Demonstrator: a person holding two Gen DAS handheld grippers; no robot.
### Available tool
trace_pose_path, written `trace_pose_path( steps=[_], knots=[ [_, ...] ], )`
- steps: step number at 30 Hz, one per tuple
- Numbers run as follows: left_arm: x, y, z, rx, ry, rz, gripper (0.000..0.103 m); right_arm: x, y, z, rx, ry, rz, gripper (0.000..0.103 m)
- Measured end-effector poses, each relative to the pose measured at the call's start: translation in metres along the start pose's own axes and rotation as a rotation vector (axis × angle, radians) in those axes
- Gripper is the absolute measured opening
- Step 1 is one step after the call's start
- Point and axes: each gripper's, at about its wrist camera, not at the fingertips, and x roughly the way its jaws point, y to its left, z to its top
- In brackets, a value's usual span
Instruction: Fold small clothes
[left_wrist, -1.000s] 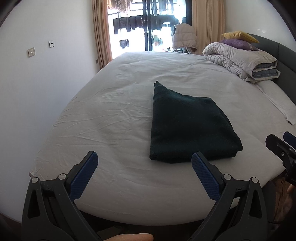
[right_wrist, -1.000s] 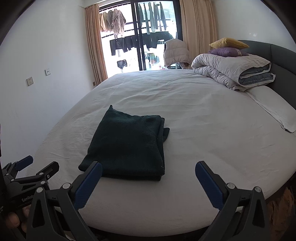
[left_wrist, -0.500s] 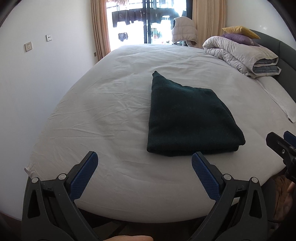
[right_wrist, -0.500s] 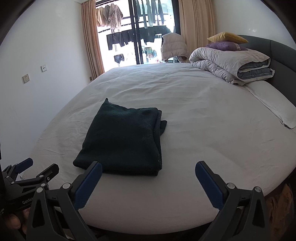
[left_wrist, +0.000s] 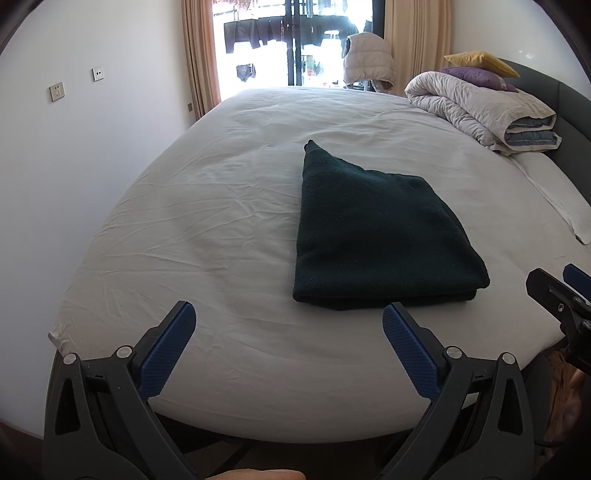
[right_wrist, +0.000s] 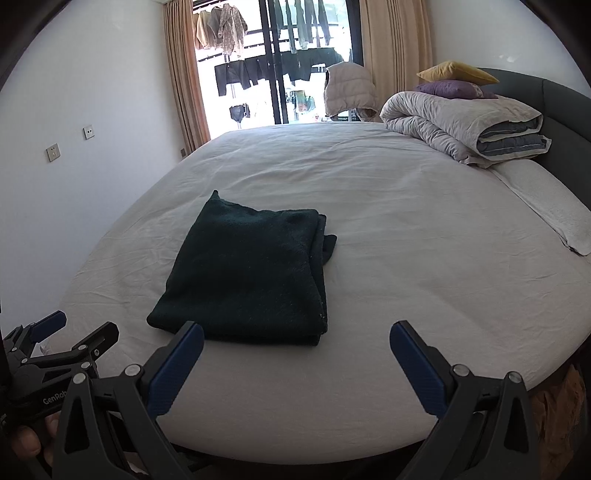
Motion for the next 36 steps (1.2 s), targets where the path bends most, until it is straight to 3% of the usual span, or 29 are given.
trace_pose_path(
  steps=[36],
  knots=[
    [-0.0005,-0.0029,-0.0040,-0.012,0.009,-0.002,0.103,0.0030,0.0007,-0.0035,0.002,0.018,0.006,0.103]
  ],
)
